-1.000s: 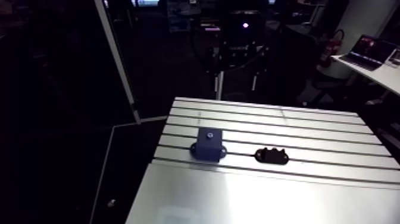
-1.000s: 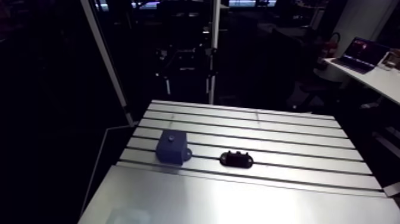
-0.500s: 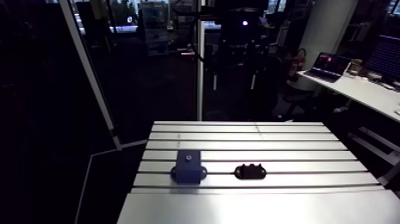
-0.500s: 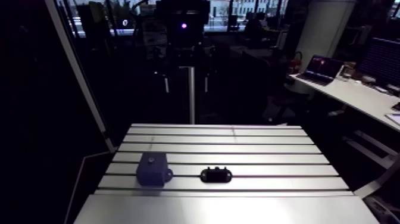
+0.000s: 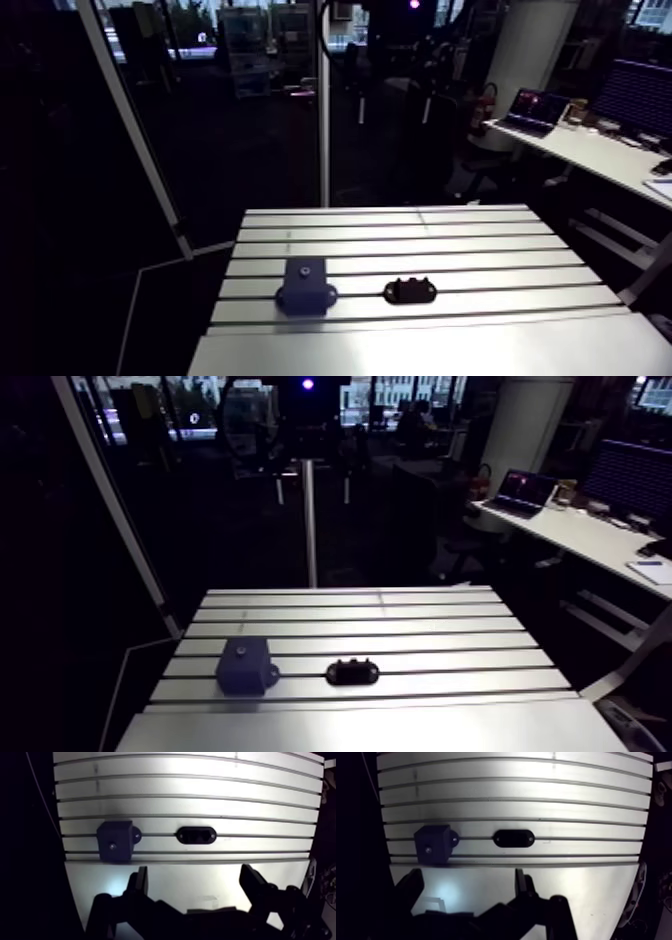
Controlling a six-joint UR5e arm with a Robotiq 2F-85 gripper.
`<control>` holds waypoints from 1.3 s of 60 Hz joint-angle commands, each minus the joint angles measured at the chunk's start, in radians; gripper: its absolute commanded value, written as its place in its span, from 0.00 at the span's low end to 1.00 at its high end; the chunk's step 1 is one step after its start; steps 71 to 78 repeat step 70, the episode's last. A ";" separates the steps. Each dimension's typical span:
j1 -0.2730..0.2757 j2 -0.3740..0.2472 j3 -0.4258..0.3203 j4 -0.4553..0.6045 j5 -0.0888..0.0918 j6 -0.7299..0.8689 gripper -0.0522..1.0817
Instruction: Pick up the M10 bolt and insert it into the hole until fully seated.
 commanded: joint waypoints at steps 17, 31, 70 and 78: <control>0.003 0.028 -0.040 0.036 0.001 -0.007 0.05; 0.006 0.026 -0.032 0.036 0.003 -0.007 0.05; 0.006 0.023 -0.011 0.033 0.004 -0.007 0.05; 0.006 0.023 -0.011 0.033 0.004 -0.007 0.05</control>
